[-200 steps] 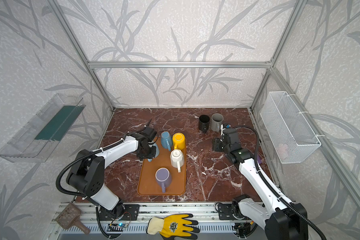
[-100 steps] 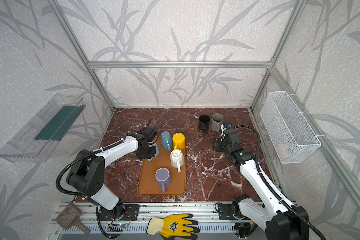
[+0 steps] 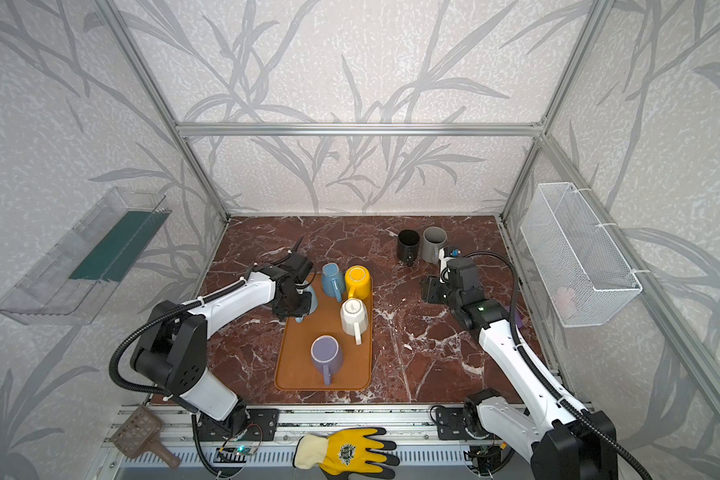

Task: Turn the mug right side up
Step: 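Close the left gripper on the light-blue mug's base and lift it, then raise the light-blue mug with the left gripper while the right gripper reaches toward it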

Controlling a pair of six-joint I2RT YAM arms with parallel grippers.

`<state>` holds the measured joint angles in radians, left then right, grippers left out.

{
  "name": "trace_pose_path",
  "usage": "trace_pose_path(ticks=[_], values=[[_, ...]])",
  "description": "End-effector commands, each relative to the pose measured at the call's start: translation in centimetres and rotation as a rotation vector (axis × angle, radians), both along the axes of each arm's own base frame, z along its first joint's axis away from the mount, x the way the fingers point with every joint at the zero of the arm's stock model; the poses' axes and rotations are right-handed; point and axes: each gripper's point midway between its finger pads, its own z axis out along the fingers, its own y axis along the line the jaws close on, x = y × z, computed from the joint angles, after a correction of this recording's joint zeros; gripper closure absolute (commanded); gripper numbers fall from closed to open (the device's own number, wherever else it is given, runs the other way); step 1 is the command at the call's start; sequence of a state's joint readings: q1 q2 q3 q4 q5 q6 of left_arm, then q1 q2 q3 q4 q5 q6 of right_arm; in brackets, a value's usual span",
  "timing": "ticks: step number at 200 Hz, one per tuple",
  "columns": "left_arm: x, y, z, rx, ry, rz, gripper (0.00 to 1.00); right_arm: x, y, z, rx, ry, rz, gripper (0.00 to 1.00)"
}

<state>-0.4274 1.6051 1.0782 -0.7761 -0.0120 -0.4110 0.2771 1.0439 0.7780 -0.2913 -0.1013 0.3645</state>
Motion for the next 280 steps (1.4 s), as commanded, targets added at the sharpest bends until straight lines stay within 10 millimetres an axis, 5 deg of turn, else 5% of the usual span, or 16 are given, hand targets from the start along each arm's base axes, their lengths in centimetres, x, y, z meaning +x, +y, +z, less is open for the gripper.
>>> trace_pose_path(ticks=[1,65,118,202,280], values=[[0.6,-1.1,3.3,-0.091,-0.098,-0.01,1.0,0.2,2.2,1.1,0.127,-0.04,0.073,0.4],[0.9,-1.9,8.9,-0.237,-0.268,-0.008,1.0,-0.2,8.8,1.9,0.196,-0.06,0.259,0.4],[0.9,-3.7,14.8,-0.522,-0.445,-0.042,1.0,-1.2,13.0,3.2,0.326,-0.092,0.372,0.4],[-0.7,-7.8,20.1,-0.926,-0.546,-0.235,1.0,-2.9,17.4,5.6,0.497,-0.133,0.527,0.41],[-2.0,-9.4,24.1,-1.208,-0.728,-0.355,1.0,-3.8,19.6,6.6,0.617,-0.112,0.607,0.41]])
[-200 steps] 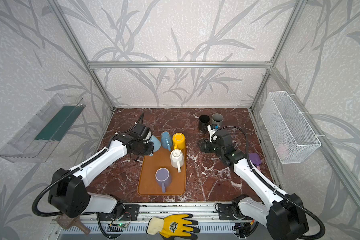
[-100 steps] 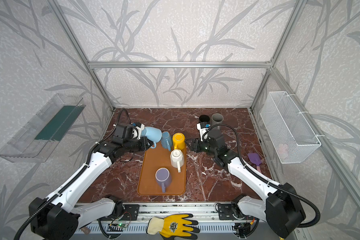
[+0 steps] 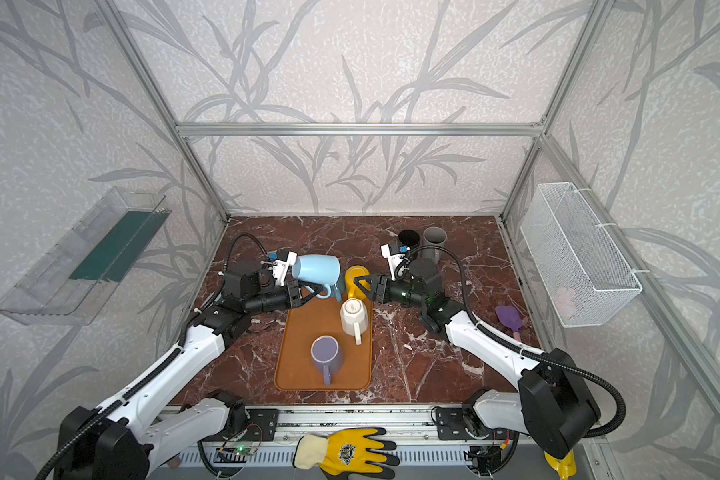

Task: Turn the mug right side up
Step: 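Raise the light-blue mug with the left gripper while the right gripper reaches toward it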

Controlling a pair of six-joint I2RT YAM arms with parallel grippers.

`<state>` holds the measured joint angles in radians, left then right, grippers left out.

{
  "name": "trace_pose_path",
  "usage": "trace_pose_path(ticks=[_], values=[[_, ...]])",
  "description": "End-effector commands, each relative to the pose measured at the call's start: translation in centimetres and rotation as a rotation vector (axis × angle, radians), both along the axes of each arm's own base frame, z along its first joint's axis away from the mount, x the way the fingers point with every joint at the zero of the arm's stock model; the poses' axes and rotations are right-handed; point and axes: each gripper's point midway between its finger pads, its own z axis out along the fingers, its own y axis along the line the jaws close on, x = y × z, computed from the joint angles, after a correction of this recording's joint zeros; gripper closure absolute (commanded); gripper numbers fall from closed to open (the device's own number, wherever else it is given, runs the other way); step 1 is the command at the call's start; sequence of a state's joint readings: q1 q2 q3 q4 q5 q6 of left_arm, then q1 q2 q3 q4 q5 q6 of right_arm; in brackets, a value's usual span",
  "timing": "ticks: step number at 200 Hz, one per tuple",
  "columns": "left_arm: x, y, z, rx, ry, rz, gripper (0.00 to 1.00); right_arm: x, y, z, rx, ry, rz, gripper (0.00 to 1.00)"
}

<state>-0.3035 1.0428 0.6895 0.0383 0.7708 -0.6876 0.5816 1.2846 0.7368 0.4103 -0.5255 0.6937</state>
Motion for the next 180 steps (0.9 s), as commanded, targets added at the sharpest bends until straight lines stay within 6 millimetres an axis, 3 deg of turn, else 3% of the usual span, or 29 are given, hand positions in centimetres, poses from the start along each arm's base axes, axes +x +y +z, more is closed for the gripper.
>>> trace_pose_path(ticks=[1,62,180], values=[[-0.5,-1.0,7.3,-0.169,-0.271,-0.079,1.0,-0.9,1.1,1.3,0.066,-0.023,0.059,0.41],[-3.0,-1.9,9.4,-0.296,-0.355,-0.216,1.0,-2.1,2.9,2.7,0.147,-0.035,0.142,0.42],[-4.3,-1.9,9.7,-0.303,-0.381,-0.247,1.0,-3.6,4.5,6.0,0.272,-0.071,0.241,0.48]])
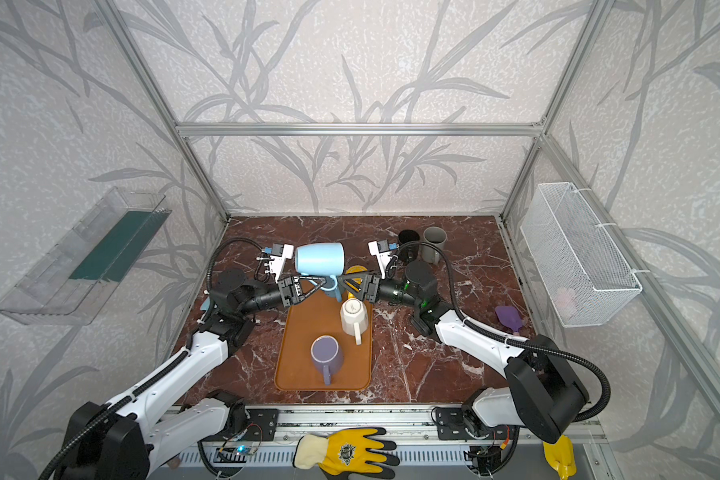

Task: Turn the mug right side up
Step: 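Raise the light-blue mug with the left gripper while the right gripper reaches toward it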

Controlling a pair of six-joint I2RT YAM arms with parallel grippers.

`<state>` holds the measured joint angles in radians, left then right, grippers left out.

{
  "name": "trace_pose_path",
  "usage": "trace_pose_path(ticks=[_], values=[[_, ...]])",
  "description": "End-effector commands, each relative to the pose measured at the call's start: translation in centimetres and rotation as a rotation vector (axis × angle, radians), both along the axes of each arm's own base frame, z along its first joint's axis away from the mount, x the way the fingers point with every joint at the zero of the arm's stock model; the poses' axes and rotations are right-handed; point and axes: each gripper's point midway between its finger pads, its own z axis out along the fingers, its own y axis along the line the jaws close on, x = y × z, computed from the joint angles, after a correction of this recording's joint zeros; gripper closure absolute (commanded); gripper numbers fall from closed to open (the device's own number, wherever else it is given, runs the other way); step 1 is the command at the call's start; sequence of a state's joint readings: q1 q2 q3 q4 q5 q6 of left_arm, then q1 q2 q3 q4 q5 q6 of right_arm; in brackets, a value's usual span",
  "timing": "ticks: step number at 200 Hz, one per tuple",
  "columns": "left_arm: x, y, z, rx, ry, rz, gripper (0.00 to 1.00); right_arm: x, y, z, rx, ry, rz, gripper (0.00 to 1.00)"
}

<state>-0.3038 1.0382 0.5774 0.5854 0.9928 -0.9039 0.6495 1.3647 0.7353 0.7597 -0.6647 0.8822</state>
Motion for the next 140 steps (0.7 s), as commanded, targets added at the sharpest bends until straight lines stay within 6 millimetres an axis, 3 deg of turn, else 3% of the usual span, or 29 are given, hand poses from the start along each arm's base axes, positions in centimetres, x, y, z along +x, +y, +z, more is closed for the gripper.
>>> trace_pose_path(ticks=[1,36,73,140], values=[[-1.8,0.1,3.7,-0.056,-0.171,-0.038,1.0,-0.8,0.8,1.5,0.046,-0.038,0.047,0.48],[-2.1,0.2,4.0,-0.063,-0.184,-0.042,1.0,-1.3,1.8,1.9,0.069,-0.034,0.08,0.51],[-2.2,0.2,4.1,-0.068,-0.19,-0.039,1.0,-1.5,2.5,2.4,0.103,-0.033,0.107,0.6],[-2.6,0.2,4.0,-0.077,-0.194,-0.052,1.0,-1.5,2.9,3.6,0.159,-0.036,0.13,0.67]])
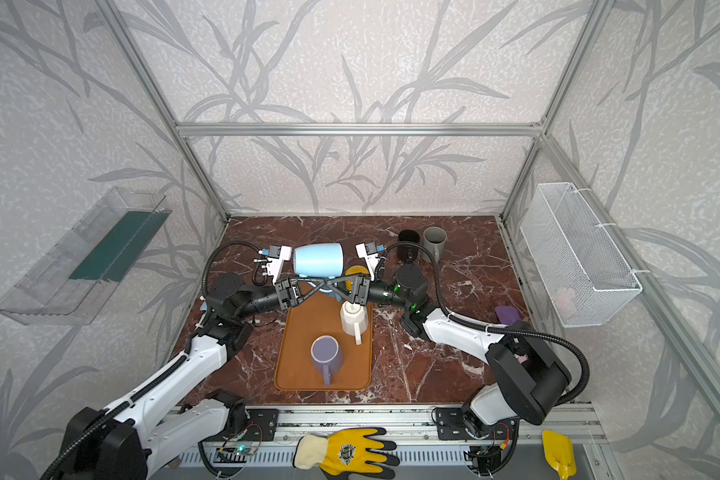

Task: Turn the mug right side up
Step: 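Raise the light-blue mug with the left gripper while the right gripper reaches toward it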

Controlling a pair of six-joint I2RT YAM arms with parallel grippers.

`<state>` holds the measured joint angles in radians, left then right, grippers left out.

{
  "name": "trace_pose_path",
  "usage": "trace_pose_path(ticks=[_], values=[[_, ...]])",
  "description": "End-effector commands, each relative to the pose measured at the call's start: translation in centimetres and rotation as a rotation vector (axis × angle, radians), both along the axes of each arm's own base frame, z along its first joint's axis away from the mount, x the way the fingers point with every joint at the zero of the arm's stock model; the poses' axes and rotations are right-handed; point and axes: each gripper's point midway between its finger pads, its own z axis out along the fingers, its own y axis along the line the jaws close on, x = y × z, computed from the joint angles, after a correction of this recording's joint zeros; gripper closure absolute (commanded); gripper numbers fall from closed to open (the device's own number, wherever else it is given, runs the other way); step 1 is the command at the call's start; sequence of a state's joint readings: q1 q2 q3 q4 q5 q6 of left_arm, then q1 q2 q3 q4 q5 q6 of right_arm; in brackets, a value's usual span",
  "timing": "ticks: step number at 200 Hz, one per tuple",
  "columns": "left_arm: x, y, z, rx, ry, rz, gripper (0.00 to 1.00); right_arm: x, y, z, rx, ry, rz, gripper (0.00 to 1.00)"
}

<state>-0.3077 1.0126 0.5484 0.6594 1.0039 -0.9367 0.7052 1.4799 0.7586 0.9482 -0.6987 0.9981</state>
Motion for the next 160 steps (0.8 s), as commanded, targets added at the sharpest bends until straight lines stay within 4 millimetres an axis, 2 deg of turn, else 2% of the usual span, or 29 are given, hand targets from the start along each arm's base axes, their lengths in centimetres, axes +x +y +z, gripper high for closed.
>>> trace_pose_path(ticks=[1,50,63,81,113,141,160], values=[[-1.6,0.1,3.2,-0.046,-0.156,-0.034,1.0,-0.4,0.3,3.3,0.081,-0.069,0.028,0.68],[-1.7,-0.1,2.9,-0.042,-0.141,-0.046,1.0,-0.4,0.2,3.5,0.088,-0.069,0.025,0.79],[-1.7,-0.1,2.9,-0.04,-0.137,-0.049,1.0,-0.5,0.2,3.6,0.088,-0.078,0.023,0.85],[-1.6,-0.1,2.6,-0.028,-0.128,-0.043,1.0,-0.6,0.1,3.6,0.084,-0.086,0.023,1.0],[-1.6,0.0,2.2,0.004,-0.118,-0.038,1.0,-1.0,-0.2,3.8,0.065,-0.117,0.021,1.0],[-1.4,0.1,2.0,0.032,-0.105,-0.013,0.82,-1.2,-0.5,4.0,0.045,-0.143,0.011,1.0],[-1.3,0.2,1.9,0.046,-0.1,-0.005,0.77,-1.3,-0.6,4.1,0.036,-0.156,0.008,1.0]])
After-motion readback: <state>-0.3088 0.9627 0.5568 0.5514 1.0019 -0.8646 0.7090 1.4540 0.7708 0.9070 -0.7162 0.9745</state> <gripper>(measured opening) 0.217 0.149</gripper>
